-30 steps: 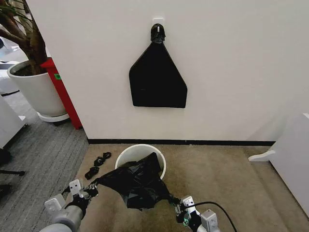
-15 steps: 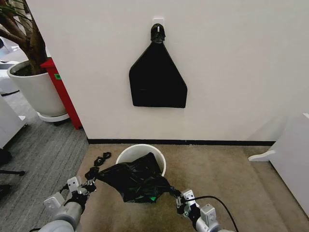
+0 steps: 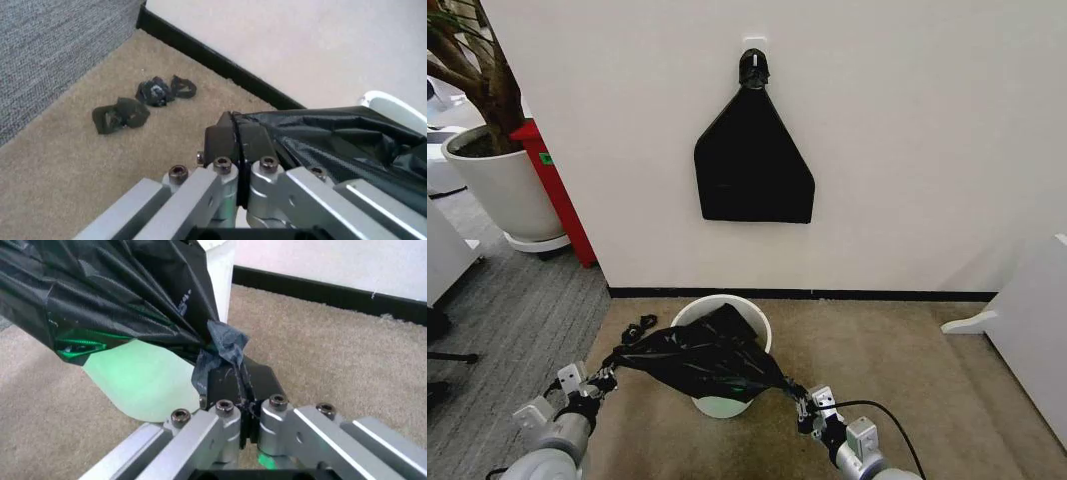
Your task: Place the garbage bag over the trash bin.
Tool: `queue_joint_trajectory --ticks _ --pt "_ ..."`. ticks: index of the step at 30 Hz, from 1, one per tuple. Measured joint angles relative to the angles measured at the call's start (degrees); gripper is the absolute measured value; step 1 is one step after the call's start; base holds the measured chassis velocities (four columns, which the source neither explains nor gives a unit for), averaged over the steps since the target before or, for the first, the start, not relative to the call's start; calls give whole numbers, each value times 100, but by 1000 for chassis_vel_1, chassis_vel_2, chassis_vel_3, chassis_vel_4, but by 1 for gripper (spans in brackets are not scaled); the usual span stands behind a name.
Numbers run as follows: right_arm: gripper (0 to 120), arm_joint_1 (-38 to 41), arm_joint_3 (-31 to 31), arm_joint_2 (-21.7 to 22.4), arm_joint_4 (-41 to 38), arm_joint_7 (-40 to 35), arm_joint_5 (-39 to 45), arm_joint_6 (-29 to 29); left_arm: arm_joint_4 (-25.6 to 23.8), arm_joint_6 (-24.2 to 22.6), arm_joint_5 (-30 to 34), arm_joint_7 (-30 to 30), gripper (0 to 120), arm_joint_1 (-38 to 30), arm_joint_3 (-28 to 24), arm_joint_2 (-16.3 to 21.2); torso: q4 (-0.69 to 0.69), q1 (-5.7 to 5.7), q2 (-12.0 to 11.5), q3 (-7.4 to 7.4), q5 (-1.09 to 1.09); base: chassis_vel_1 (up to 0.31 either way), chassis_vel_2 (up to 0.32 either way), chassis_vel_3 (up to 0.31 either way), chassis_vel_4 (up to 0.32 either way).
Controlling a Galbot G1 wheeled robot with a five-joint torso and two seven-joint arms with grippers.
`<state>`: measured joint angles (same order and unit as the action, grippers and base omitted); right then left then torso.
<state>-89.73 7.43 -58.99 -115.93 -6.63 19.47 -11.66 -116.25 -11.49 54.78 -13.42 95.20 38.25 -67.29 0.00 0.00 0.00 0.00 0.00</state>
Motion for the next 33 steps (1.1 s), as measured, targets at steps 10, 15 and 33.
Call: queue_joint_trajectory --ticks 10,15,33 --pt "0 -62 -46 -14 -63 24 -107 66 -2 203 -358 314 0 75 -131 -42 0 0 0 0 0 0 0 0 0" --pt "0 5 -31 -10 -85 91 -128 152 -11 406 -562 614 0 130 -145 -5 0 0 0 0 0 0 0 0 0" --pt "6 164 90 -160 67 344 -379 523 254 1390 -1112 1102 0 94 -220 56 0 0 0 0 0 0 0 0 0"
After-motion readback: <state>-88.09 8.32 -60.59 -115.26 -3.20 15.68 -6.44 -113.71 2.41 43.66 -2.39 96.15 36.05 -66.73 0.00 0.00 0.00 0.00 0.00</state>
